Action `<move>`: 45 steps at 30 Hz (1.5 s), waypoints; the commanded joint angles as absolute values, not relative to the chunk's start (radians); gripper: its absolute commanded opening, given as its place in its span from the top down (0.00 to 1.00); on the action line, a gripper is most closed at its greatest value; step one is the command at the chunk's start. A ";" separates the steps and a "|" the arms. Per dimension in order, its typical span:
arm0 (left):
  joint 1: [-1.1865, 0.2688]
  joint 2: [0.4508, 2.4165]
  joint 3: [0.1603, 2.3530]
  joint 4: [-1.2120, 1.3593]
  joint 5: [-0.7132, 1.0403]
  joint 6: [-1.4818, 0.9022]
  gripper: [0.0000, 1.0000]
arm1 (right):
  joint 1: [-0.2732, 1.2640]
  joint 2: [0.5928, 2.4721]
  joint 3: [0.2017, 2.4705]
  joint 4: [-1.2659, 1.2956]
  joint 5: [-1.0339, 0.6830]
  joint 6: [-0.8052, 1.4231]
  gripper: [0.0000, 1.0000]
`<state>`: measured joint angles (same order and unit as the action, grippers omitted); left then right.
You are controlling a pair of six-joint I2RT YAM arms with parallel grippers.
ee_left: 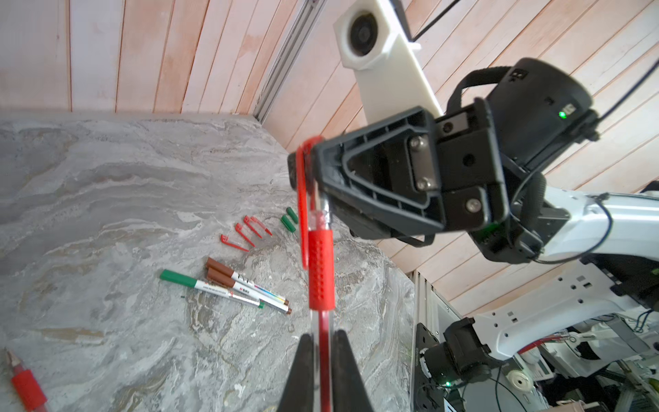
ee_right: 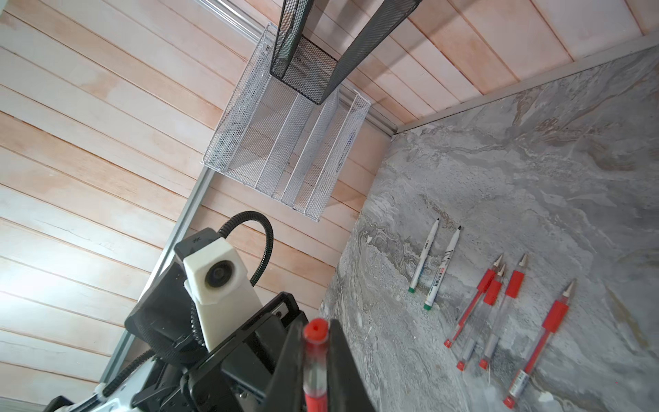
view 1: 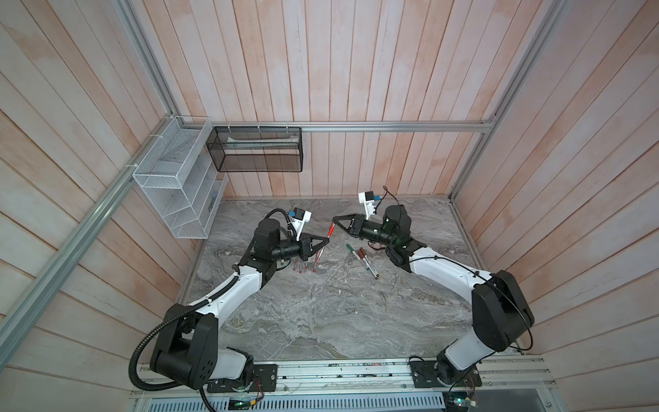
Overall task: Open the pen caps
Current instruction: 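Pull the left gripper away from the right gripper to remove the cap, then lay the pen in the row with the left gripper while the right carries the cap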
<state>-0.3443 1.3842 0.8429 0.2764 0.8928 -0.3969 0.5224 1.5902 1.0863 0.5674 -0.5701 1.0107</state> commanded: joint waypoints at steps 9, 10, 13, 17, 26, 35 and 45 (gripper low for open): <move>-0.405 1.352 0.767 0.212 0.986 -0.327 1.00 | 0.296 1.325 0.924 0.710 -0.422 1.062 1.00; -0.405 1.361 0.766 0.231 0.980 -0.341 1.00 | 0.287 1.308 0.912 0.683 -0.422 1.041 1.00; -0.404 1.385 0.806 0.194 0.942 -0.345 1.00 | 0.256 1.255 0.893 0.613 -0.444 1.007 1.00; -0.405 1.426 0.864 0.128 0.857 -0.346 1.00 | 0.236 1.163 0.881 0.454 -0.436 0.895 1.00; -0.412 1.546 0.915 0.108 0.644 -0.513 1.00 | 0.192 0.981 0.804 0.219 -0.405 0.767 1.00; -0.426 1.666 0.995 0.009 0.488 -0.559 1.00 | 0.137 0.853 0.719 0.123 -0.427 0.765 1.00; -0.445 1.818 1.111 -0.102 0.416 -0.552 1.00 | 0.137 0.801 0.713 0.033 -0.434 0.727 1.00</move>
<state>-0.4400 1.7809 1.0782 -0.0502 0.4568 -0.5442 0.1413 0.8207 0.7147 0.0769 -0.4244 0.7547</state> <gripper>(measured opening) 0.087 0.111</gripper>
